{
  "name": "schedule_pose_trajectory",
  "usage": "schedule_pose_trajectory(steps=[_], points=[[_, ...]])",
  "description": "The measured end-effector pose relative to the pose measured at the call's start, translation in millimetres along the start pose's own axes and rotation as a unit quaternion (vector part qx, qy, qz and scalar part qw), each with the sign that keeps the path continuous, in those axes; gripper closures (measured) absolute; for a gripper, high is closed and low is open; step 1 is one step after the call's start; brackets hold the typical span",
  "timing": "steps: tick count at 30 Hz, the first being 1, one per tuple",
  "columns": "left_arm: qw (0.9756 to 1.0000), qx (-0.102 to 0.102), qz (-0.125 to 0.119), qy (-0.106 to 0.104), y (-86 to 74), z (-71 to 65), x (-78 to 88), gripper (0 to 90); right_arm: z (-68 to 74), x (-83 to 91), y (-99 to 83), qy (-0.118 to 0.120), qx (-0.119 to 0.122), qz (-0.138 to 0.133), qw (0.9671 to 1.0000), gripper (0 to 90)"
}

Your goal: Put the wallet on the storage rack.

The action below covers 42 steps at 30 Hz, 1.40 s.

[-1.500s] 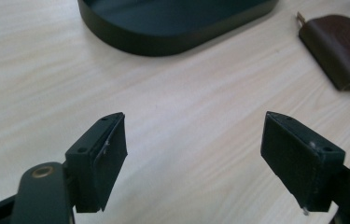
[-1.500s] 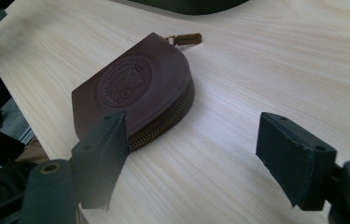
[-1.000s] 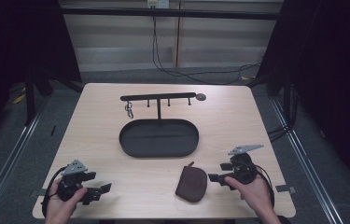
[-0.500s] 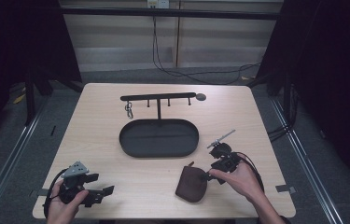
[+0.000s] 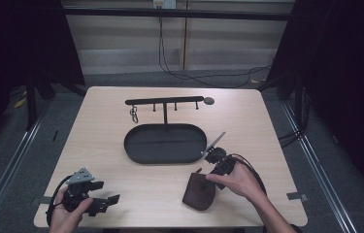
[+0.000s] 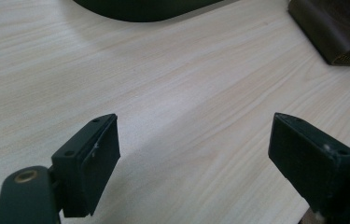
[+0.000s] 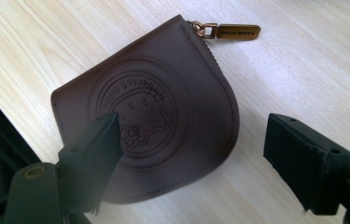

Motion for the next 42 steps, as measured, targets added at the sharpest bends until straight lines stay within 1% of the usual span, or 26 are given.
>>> schedule_pose_trajectory(steps=[1,2,4,6,7,9,12,13,14,15,16,17,20,23,27,28,29,31,32,35,36,38,39,40,41,42], points=[[1.0,0.0,0.0,0.0,0.0,0.0,0.0,16.6,-0.8,-1.7,0.7,-0.001,0.004,0.004,1.0,19.0],[0.9999,-0.011,0.003,-0.004,0.0,0.5,0.1,16.6,-0.3,-4.2,2.0,0.001,-0.001,0.01,1.0,19.1],[0.9999,-0.013,0.003,-0.004,0.2,0.0,0.1,16.7,-0.4,-8.0,3.2,-0.006,0.006,0.014,0.9999,20.3],[0.9999,-0.012,0.004,-0.004,0.1,-0.1,0.1,16.7,0.4,-9.4,3.7,-0.002,0.005,0.015,0.9999,21.6],[0.9999,-0.013,0.004,-0.003,0.0,0.0,0.1,16.7,1.2,-12.3,4.7,0.001,0.002,0.016,0.9999,18.9],[0.9999,-0.01,0.002,-0.003,0.0,-0.1,0.8,16.7,0.6,-13.0,4.8,0.0,0.006,0.018,0.9998,18.8],[0.9999,-0.011,0.0,-0.004,0.4,1.0,1.6,16.7,-2.3,-16.0,4.8,0.013,-0.015,0.026,0.9995,18.6],[0.9999,-0.011,0.0,-0.004,0.4,1.0,1.6,16.7,-3.0,-16.8,4.9,0.019,-0.017,0.024,0.9994,20.0],[0.9999,-0.01,0.0,-0.003,0.4,1.4,1.3,16.7,-3.0,-16.8,4.9,0.019,-0.017,0.024,0.9994,20.0],[0.9999,-0.012,0.003,-0.003,0.2,2.1,1.2,16.7,-3.9,-16.6,4.6,0.031,-0.02,0.027,0.9989,23.7],[0.9999,-0.01,0.003,-0.004,0.1,1.7,0.8,16.7,-4.2,-16.3,4.4,0.049,-0.023,0.025,0.9983,28.3],[0.9999,-0.011,0.004,-0.004,0.1,1.4,0.6,16.8,-4.7,-16.0,4.1,0.052,-0.021,0.025,0.9981,28.5],[0.9999,-0.012,0.004,-0.006,0.3,1.1,0.7,16.7,-3.2,-15.2,3.8,0.048,-0.022,0.022,0.9984,30.1],[0.9999,-0.011,0.005,-0.005,0.0,1.7,0.7,16.8,-0.5,-12.9,2.6,0.03,-0.017,0.015,0.9993,32.9],[0.9999,-0.013,0.005,-0.007,0.1,1.4,1.0,16.8,2.3,-10.7,3.3,0.018,-0.016,0.014,0.9996,35.8],[0.9999,-0.011,0.003,-0.006,-0.1,1.3,1.0,16.8,2.8,-9.6,4.1,0.013,-0.015,0.014,0.9997,39.7],[0.9999,-0.01,0.002,-0.006,-0.1,1.3,1.2,16.8,2.3,-6.3,5.0,0.01,-0.014,0.012,0.9998,45.5],[0.9999,-0.012,0.002,-0.003,0.1,2.6,2.2,16.8,0.5,-2.5,6.1,0.011,-0.018,0.008,0.9997,50.4],[0.9999,-0.01,0.001,-0.003,0.1,3.4,2.3,16.8,-0.5,-2.0,6.7,0.015,-0.019,0.01,0.9996,51.4],[1.0,-0.007,0.0,-0.005,-0.1,3.3,2.2,16.7,-0.5,-1.5,7.2,0.016,-0.022,0.012,0.9995,53.4],[1.0,-0.008,0.0,-0.005,-0.1,3.3,2.1,16.8,-2.4,1.3,7.1,0.021,-0.021,0.005,0.9995,57.4],[0.9999,-0.008,0.001,-0.006,-0.2,3.3,1.9,16.7,-3.2,4.7,6.2,0.024,-0.025,0.0,0.9994,60.2],[0.9999,-0.008,0.001,-0.006,-0.2,3.3,1.9,16.7,-3.6,5.3,5.9,0.024,-0.022,-0.001,0.9995,62.0],[0.9999,-0.009,0.006,-0.009,-0.4,3.5,1.0,16.8,-3.2,7.6,5.4,0.026,-0.025,0.001,0.9994,62.9],[0.9999,-0.009,0.006,-0.009,-0.4,3.5,1.0,16.8,-3.2,7.6,5.4,0.026,-0.025,0.001,0.9994,62.9],[0.9999,-0.009,0.007,-0.01,-0.4,3.1,0.6,16.8,-3.0,10.0,5.6,0.019,-0.021,0.001,0.9996,63.3]])
Point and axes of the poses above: each handheld gripper's, and its own axes: x roughly backward along the jaws, y roughly out of its top, z roughly to its left, the point moved 3 cm from there along -x, roughly forward along the jaws, and after that the axes turned 3 degrees about z, right-handed, at the moved point
